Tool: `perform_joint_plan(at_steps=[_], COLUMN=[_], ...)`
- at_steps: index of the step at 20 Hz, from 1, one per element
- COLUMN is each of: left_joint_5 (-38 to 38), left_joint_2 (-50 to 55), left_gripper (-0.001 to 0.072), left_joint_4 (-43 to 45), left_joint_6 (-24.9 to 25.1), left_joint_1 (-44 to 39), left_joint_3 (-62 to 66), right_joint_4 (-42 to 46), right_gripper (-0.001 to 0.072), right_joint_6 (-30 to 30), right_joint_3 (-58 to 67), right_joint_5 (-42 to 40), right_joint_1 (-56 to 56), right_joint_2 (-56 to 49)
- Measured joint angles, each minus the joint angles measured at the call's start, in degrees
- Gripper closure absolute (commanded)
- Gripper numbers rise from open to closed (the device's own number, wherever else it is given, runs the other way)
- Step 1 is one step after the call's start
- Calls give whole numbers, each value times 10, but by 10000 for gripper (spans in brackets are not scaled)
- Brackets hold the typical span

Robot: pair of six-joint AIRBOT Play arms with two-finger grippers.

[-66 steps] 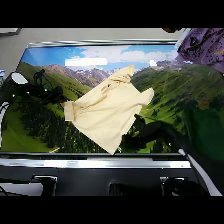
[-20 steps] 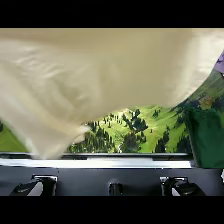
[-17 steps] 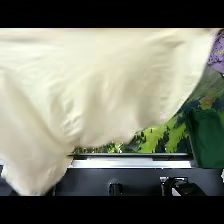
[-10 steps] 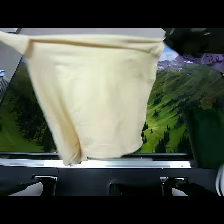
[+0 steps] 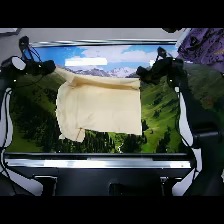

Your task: Fold the clothes and pants, and hang the long-sleeved shirts on hangers.

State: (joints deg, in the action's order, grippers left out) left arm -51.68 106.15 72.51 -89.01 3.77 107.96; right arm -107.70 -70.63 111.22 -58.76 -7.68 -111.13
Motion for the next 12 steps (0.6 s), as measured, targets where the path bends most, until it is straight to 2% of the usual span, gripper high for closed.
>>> perform_joint_plan(at_steps=[1, 2, 3, 5, 9, 12], left_joint_5=[-14, -25, -43, -82, -183, -226], left_joint_2=[6, 8, 8, -5, -57, -125], left_gripper=[517, 375, 307, 307, 307, 310], left_joint_4=[-2, -2, -4, -4, -19, -49], left_joint_6=[1, 0, -1, -5, 16, 31], left_joint_1=[-1, 0, 4, 20, 83, 146], left_joint_3=[0, 0, 1, 3, -10, -92], right_joint_4=[-8, -14, -19, -25, -29, -60], right_gripper=[647, 555, 442, 267, 292, 291], right_joint_6=[0, 0, -1, -22, -129, -205], right_joint_3=[0, 0, 0, 1, 0, -41], right_joint_5=[0, -3, -10, -33, -120, -177], right_joint_1=[0, 0, 0, 4, 30, 77], right_joint_2=[-13, -21, -25, -20, 33, 89])
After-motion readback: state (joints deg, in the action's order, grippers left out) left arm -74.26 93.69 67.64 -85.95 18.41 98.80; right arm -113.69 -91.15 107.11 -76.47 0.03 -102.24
